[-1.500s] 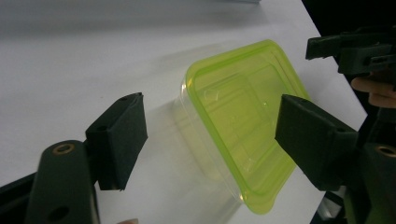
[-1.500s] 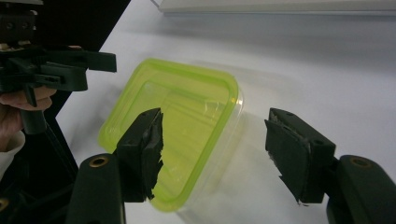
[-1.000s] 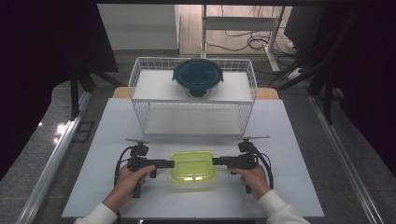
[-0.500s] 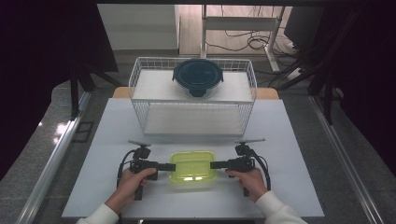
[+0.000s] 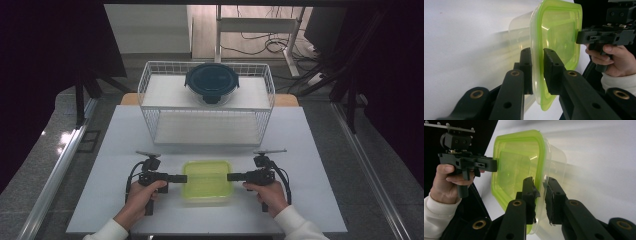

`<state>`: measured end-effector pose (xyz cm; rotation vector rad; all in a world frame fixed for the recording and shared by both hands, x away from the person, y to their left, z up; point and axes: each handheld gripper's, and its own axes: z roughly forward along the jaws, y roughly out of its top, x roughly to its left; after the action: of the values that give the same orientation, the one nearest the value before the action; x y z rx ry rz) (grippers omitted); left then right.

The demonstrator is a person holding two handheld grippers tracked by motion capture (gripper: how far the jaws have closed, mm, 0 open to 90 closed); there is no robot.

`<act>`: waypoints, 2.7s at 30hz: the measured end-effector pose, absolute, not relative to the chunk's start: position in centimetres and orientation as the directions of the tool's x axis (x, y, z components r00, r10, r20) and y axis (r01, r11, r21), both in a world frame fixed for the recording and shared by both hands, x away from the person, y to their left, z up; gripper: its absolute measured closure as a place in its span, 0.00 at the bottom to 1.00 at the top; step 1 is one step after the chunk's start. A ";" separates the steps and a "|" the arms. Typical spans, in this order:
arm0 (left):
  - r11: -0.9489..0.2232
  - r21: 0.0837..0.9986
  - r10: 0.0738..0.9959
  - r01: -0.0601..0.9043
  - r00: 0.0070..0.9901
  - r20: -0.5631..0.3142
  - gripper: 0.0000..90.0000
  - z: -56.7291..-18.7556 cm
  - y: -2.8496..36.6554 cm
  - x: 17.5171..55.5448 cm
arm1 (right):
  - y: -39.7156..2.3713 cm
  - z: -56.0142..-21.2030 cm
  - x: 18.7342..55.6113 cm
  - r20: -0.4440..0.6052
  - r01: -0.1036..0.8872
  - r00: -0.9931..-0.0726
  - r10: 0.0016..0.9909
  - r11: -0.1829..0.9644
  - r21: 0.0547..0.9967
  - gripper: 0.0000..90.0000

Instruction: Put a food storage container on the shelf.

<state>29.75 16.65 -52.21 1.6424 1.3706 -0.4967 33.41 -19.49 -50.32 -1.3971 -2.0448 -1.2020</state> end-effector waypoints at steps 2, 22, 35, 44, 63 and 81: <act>0.032 0.392 0.561 0.919 0.308 -0.769 0.87 -52.0 16.7 29.7 | -19.5 -50.1 33.3 0.701 0.885 -0.439 0.562 0.139 0.443 0.87; 0.028 0.518 0.580 0.855 0.408 -0.705 0.89 -48.4 16.6 28.4 | -19.3 -46.5 32.2 0.627 0.811 -0.542 0.560 0.154 0.564 0.88; 0.028 0.561 0.577 0.828 0.445 -0.685 0.89 -46.0 16.4 29.1 | -19.5 -43.8 32.3 0.585 0.766 -0.587 0.560 0.150 0.624 0.88; 0.033 0.593 0.574 0.805 0.470 -0.670 0.89 -43.7 16.4 29.6 | -19.7 -41.7 32.5 0.572 0.743 -0.607 0.551 0.138 0.655 0.88; 0.038 0.651 0.580 0.758 0.514 -0.632 0.89 -39.2 16.6 30.5 | -19.5 -37.2 33.3 0.529 0.689 -0.650 0.546 0.130 0.713 0.88; 0.033 0.721 0.590 0.693 0.568 -0.573 0.89 -33.8 17.1 31.6 | -18.9 -32.1 34.3 0.464 0.612 -0.702 0.541 0.124 0.781 0.88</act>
<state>31.57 17.07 -33.84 1.6426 1.0941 -0.1100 34.28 -18.92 -32.11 -1.1843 -2.3046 -1.6565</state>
